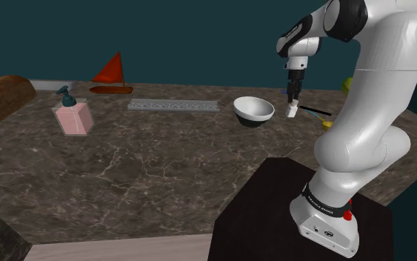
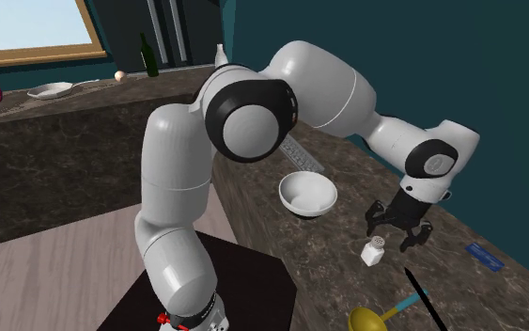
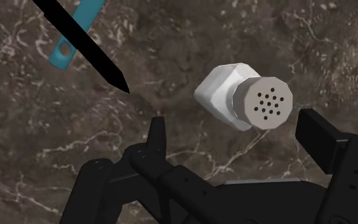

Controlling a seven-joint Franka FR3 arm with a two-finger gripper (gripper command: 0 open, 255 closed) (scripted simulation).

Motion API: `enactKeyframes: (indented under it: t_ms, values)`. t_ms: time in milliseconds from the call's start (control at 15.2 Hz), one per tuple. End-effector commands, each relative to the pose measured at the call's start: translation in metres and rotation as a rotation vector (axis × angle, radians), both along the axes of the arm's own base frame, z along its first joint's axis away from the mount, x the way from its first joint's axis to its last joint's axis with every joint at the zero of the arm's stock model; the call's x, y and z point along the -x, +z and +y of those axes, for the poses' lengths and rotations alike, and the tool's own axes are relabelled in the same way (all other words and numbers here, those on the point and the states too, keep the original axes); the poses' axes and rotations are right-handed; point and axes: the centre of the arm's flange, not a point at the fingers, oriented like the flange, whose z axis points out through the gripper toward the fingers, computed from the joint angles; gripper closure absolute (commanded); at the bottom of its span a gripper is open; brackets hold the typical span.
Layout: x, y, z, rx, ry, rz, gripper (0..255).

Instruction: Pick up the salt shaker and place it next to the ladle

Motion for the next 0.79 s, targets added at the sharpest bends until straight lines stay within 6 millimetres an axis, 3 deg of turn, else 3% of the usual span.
enactKeyframes:
  t_ms: [0, 198, 726]
  values:
    - [-0.003, 0.014, -0.002, 0.0, 0.0, 0.0, 0]
    - [-0.013, 0.049, -0.009, 0.0, 0.0, 0.0, 0]
    - [-0.013, 0.049, -0.009, 0.0, 0.0, 0.0, 0]
